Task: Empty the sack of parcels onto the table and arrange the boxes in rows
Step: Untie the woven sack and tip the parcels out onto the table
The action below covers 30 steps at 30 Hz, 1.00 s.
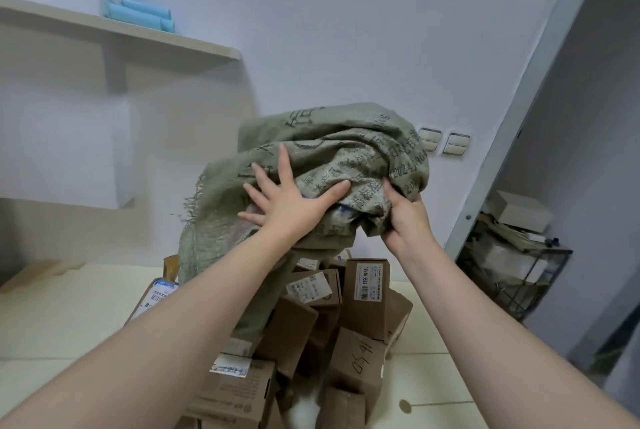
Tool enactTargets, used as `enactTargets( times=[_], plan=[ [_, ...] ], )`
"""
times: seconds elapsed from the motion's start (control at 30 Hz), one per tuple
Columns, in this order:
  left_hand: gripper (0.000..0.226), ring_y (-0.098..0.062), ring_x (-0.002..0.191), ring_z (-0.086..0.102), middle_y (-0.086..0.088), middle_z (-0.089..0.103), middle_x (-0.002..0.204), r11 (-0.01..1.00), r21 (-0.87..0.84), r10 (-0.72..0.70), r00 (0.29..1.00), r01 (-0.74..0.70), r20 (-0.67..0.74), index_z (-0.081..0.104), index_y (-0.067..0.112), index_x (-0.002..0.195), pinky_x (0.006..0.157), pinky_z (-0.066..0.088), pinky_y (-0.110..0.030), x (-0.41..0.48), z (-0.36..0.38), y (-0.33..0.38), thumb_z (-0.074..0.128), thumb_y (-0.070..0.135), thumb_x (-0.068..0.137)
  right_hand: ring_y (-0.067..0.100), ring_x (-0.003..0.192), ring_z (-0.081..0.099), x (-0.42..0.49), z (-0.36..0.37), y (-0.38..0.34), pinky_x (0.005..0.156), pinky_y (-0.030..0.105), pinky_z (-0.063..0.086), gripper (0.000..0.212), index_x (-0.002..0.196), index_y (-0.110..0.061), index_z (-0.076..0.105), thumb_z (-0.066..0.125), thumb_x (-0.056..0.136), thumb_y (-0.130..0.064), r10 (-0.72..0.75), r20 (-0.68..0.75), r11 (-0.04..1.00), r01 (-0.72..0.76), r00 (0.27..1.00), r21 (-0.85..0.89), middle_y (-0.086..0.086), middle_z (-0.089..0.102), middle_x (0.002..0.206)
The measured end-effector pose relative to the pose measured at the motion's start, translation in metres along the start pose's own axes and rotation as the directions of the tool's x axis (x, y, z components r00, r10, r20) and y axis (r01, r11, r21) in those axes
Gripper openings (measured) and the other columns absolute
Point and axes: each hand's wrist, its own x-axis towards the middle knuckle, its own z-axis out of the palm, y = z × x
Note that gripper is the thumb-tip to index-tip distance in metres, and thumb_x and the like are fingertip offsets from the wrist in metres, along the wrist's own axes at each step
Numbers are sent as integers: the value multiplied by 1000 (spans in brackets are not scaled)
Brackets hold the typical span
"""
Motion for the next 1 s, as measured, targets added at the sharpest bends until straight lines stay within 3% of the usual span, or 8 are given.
enactTargets(
  times=[0.3, 0.47, 0.6, 0.67, 0.73, 0.83, 0.93, 1.0],
  plan=[
    [129, -37, 147, -20, -4, -25, 161, 993, -87, 86, 996, -83, 31, -24, 53, 143, 110, -6, -72, -4, -17, 30, 56, 90, 50, 35, 114, 64, -11, 0, -11, 88, 49, 57, 38, 129, -12, 61, 61, 94, -27, 169, 41, 975, -173, 985, 136, 19, 66, 125],
    [150, -35, 150, 9, -3, 0, 165, 909, -416, 87, 983, -12, 163, -16, 52, 146, 117, 17, -61, -15, -5, 27, 73, 86, 31, 39, 117, 61, -30, 1, 4, 99, 54, 50, 43, 129, -10, 61, 54, 96, -38, 399, 95, 915, -402, 912, 15, 20, 64, 129],
    [147, -21, 130, 49, 1, 39, 151, 801, -592, 89, 961, 88, 264, -1, 49, 151, 106, 43, -51, -20, 3, 14, 97, 51, 41, 36, 99, 69, -45, -1, 9, 84, 52, 58, 41, 119, -5, 65, 57, 95, -37, 506, 131, 862, -500, 852, -83, 20, 71, 111],
    [135, -18, 123, 55, 2, 49, 143, 803, -593, 90, 973, 56, 214, 9, 40, 154, 105, 45, -46, -20, 5, 5, 97, 28, 52, 32, 81, 73, -50, -3, 9, 71, 47, 62, 32, 105, -3, 68, 54, 96, -31, 539, 137, 842, -525, 831, -127, 19, 74, 94],
    [122, -18, 121, 56, 3, 54, 138, 835, -550, 58, 992, 15, 115, 21, 36, 153, 107, 44, -44, -18, 3, -1, 94, 18, 58, 30, 77, 73, -57, 0, 5, 73, 43, 62, 24, 96, -3, 68, 57, 92, -24, 597, 135, 797, -565, 791, -214, 18, 73, 89],
    [108, -20, 125, 53, 1, 53, 139, 838, -545, 6, 999, -33, -51, 28, 39, 150, 109, 42, -43, -13, -3, -1, 89, 12, 65, 36, 87, 71, -61, -2, 4, 83, 50, 58, 59, 99, 2, 68, 60, 89, -55, 634, -34, 736, -615, 773, -283, 23, 70, 101],
    [103, -22, 133, 46, 0, 45, 147, 795, -604, -112, 965, -57, -238, 26, 39, 151, 113, 37, -43, -9, -11, -1, 84, 9, 72, 50, 131, 41, -57, -16, 11, 102, 76, 28, 114, 148, -14, 33, 48, 65, -91, 635, -268, 679, -689, 725, -255, 23, 38, 150],
    [103, -21, 135, 43, 1, 41, 149, 732, -679, -170, 950, -55, -261, 23, 37, 152, 114, 35, -41, -11, -10, -3, 83, 8, 74, 59, 139, 18, -61, -15, 17, 95, 86, 17, 107, 153, -28, 20, 42, 69, -91, 678, -195, 697, -705, 708, -135, 18, 16, 161]
  ],
)
